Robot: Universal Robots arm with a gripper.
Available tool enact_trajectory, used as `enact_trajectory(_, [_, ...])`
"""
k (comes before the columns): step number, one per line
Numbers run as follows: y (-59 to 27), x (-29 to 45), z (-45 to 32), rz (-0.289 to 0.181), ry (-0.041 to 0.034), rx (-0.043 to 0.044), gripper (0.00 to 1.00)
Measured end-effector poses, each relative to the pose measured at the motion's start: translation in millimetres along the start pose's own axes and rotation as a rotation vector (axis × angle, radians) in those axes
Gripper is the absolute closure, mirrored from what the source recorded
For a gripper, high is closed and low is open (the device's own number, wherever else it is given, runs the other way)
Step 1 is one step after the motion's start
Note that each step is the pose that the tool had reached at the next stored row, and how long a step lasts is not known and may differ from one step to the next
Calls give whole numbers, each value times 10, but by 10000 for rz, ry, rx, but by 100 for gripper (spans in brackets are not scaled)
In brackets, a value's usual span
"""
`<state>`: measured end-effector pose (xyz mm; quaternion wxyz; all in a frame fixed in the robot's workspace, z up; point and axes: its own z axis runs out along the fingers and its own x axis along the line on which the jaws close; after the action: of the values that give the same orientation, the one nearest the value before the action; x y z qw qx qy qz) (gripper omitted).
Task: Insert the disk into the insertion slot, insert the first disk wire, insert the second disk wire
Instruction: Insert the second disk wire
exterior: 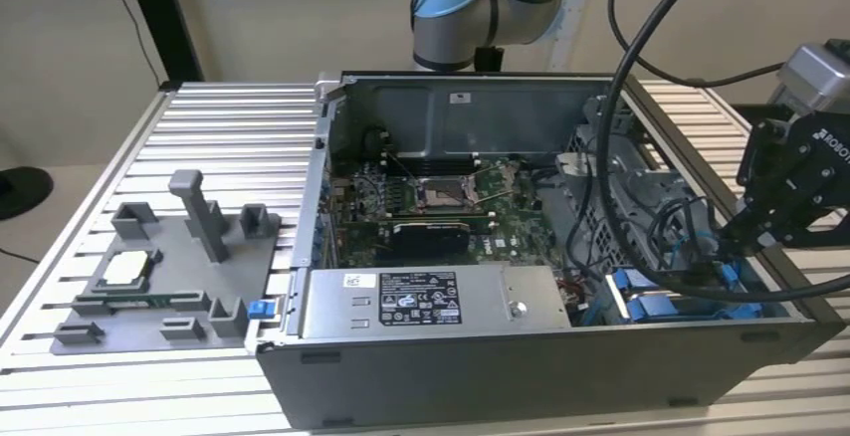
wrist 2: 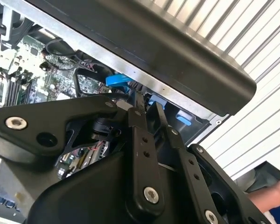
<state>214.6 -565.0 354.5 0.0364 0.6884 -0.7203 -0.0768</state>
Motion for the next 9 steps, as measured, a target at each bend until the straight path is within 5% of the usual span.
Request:
enact_trajectory(4, [-2, 0, 12, -4, -3, -1, 0])
enact_trajectory(5, [-3, 1, 18, -4, -2, -1, 100])
enact_trajectory(9, [-4, 1, 26, -5, -5, -1, 100])
